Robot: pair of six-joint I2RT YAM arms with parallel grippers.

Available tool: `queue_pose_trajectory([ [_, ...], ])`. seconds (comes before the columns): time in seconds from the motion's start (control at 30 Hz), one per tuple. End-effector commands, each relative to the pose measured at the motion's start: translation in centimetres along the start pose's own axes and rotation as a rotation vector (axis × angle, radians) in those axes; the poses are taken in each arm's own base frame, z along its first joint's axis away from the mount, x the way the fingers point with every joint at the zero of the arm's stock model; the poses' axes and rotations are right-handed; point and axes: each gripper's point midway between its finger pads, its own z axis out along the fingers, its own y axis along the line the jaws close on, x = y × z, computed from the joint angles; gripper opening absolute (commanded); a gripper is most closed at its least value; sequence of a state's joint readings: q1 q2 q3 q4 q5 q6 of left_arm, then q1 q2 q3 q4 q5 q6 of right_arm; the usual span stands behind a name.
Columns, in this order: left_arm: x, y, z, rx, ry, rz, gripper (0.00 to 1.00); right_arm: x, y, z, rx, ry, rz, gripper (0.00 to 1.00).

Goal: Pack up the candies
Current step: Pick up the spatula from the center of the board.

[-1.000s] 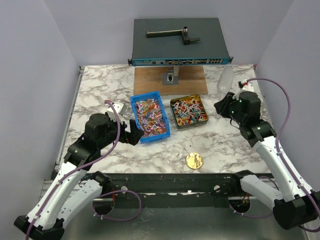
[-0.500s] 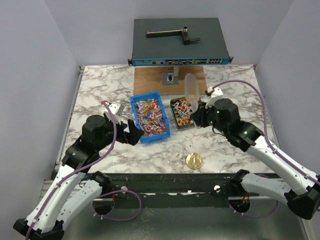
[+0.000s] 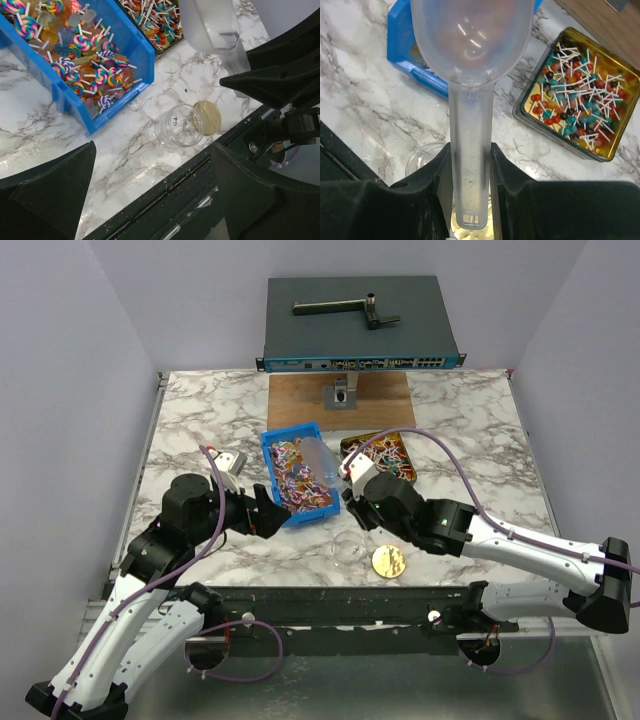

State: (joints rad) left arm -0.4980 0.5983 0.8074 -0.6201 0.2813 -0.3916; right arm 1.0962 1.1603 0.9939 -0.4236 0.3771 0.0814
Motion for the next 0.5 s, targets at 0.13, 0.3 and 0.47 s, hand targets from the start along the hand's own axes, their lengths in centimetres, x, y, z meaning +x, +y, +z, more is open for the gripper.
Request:
queue_pose_trajectory([
  [0.13,0.9,-2.6,-1.3,0.106,0.052,-0.107,0.99,3.4,3.1,-0.9,-0.08,0.028,-0.327,0.01],
  [0.3,1.8,-2.9,-1.1,0.128,0.092,-0.144,0.99,4.2,4.0,-2.0,-0.129,-0.005,-0.427,0.01],
  [0.47,2.8,-2.9,-0.6,0.137,0.135,-0.17,0.99,4.2,4.4,-2.6,-0.148,-0.015,-0.476,0.01],
])
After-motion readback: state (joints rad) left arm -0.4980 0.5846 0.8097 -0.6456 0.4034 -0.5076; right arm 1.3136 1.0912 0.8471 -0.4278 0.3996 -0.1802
